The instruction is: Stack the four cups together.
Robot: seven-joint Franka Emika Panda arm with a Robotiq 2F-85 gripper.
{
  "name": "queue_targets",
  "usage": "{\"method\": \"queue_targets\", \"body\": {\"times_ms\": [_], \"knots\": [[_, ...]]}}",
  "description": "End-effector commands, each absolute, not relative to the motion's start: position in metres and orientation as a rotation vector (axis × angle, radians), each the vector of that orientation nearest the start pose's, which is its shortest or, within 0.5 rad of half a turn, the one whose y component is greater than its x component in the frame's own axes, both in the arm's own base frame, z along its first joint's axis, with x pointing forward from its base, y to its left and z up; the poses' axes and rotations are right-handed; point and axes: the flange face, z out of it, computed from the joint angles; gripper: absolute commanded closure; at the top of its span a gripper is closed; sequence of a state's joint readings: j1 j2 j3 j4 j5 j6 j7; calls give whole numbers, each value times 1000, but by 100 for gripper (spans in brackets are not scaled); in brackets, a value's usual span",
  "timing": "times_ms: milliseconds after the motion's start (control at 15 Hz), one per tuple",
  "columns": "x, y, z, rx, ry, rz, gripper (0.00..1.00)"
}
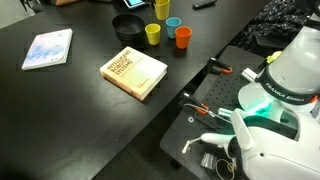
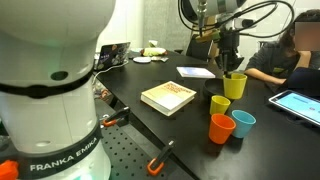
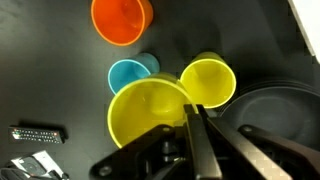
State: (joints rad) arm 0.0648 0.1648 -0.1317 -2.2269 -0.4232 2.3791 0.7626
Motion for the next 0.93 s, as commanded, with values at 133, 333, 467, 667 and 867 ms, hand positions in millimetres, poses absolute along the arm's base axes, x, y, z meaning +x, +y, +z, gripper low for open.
{"method": "queue_targets", "body": {"times_ms": [133,333,467,667,867], "knots": [[543,-75,318,-3337,983,-190,95],[539,-92,313,-3324,1010,-180,96],[536,-104,308,-3311,1042,-164,96],[531,-116,297,-3283,1046,-157,96],[527,-120,281,-3248,1060,-137,96]]}}
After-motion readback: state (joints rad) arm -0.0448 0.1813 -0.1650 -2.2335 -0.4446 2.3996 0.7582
